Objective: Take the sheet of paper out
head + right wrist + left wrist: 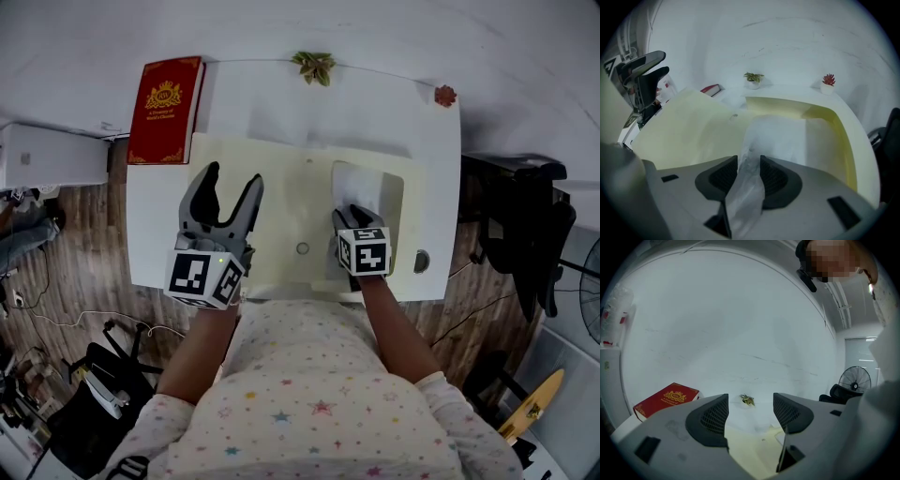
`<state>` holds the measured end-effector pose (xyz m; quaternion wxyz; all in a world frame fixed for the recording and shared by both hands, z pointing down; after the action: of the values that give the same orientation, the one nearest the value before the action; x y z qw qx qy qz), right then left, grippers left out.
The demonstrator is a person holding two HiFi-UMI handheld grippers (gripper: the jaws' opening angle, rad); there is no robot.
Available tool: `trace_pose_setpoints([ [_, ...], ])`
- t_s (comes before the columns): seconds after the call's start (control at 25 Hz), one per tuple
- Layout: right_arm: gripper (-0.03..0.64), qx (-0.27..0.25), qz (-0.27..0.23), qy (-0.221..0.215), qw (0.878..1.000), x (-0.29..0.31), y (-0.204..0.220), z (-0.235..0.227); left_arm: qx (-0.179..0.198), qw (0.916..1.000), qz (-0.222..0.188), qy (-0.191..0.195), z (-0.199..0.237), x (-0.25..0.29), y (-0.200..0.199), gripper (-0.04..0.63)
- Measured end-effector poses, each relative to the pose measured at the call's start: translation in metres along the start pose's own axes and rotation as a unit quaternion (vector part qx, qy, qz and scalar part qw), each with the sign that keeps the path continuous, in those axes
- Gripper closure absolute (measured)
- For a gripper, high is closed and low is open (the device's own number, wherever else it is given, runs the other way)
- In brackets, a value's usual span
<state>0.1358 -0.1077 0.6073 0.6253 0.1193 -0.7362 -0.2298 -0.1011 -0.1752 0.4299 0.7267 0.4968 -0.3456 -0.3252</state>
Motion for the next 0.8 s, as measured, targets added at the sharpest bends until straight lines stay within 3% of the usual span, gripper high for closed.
trace_pose_setpoints([
  [0.56,0.532,0.019,-0.008,0.015,1.0,-0.001,0.0012,-0.0062,-0.001,1.0,0.0,0.005,0.0003,0.0027,0.0002,0.321],
  [0.8,0.592,0.032,-0.031,0.017,0.999,-0.0068,0.0014,-0.0054,-0.002,1.0,-0.002,0.004,0.0018,0.0017,-0.0003,0.321],
])
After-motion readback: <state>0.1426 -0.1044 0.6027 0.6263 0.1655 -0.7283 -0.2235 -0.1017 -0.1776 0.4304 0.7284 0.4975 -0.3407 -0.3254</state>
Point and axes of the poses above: the fingertips, and each gripper's own axes: x forward along the fingers, z to its left, y out of its underside, the point moved 5 cm from there along -x, backward along the fingers, and after that the axes turned 3 degrees about y, right-handed, at the moved point
